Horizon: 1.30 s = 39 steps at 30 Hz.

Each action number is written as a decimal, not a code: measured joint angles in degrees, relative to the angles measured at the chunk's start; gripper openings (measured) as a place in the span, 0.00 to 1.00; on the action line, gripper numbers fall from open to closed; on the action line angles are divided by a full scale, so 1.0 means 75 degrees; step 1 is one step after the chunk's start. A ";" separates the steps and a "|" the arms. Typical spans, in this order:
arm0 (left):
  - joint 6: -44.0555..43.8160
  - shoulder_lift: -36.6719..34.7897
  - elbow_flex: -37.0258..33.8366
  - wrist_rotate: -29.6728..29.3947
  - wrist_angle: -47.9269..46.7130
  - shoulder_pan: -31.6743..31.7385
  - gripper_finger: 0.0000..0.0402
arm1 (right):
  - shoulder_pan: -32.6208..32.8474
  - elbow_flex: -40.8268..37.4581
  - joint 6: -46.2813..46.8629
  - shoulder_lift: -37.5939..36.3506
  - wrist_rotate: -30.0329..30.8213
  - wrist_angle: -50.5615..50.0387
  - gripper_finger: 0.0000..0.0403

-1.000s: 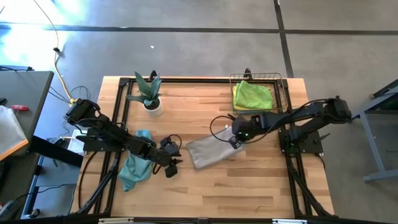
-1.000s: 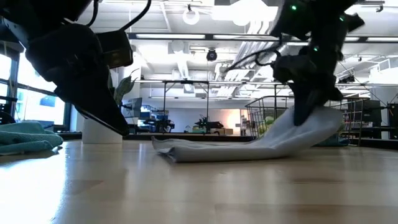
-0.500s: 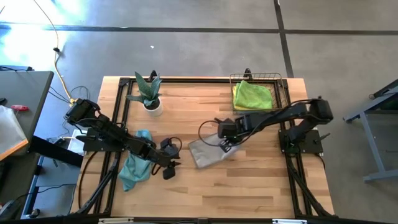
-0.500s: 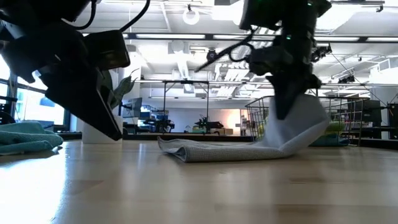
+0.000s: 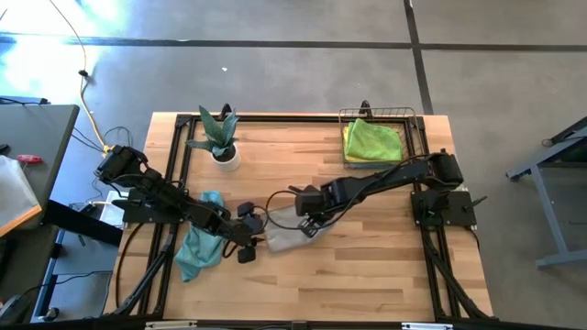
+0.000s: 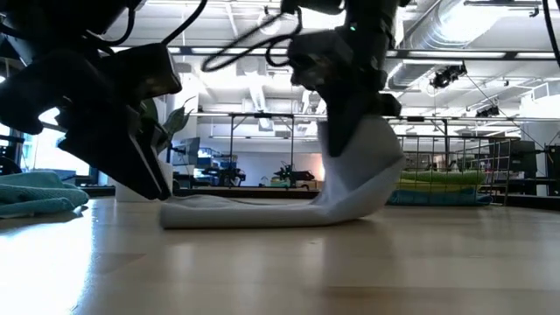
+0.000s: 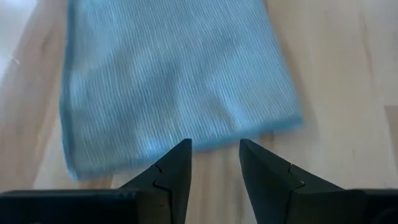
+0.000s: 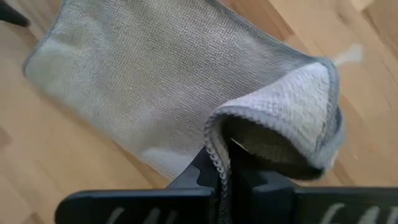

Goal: Fold microfiber towels
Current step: Fold the gray towel

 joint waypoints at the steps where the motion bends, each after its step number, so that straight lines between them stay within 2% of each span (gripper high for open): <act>1: 0.0103 0.0000 0.0000 -0.0076 0.0001 0.0000 0.31 | 0.0003 0.0141 -0.0001 0.0036 0.0008 -0.0103 0.00; 4: 0.0306 0.0000 0.0000 -0.0387 0.0041 0.0000 0.31 | 0.0004 0.0472 0.0072 0.0069 0.0110 -0.0673 0.00; 9: 0.0680 0.0063 0.0000 -0.1180 0.0529 0.0015 0.31 | 0.0100 0.0886 0.0414 0.0076 0.0726 -0.2061 0.00; 17: 0.1011 0.0079 0.0003 -0.1314 0.1124 0.0017 0.31 | 0.0152 0.1308 0.0745 0.0076 0.0898 -0.4372 0.00; 20: 0.1007 0.0082 0.0003 -0.1353 0.1106 0.0017 0.31 | 0.0149 0.1325 0.0986 0.0076 0.1095 -0.4797 0.00; 23: 0.0986 0.0082 0.0003 -0.1347 0.1085 0.0018 0.31 | 0.0152 0.1325 0.1046 0.0076 0.1128 -0.4599 0.00; 33: 0.0926 0.0082 0.0003 -0.1256 0.1010 -0.0003 0.31 | 0.0155 0.1325 0.1451 0.0088 0.0752 -0.2055 0.00; 39: 0.1060 0.0085 0.0003 -0.1248 0.0949 -0.0003 0.31 | 0.0288 0.1328 0.1666 0.0625 0.0700 -0.1485 0.00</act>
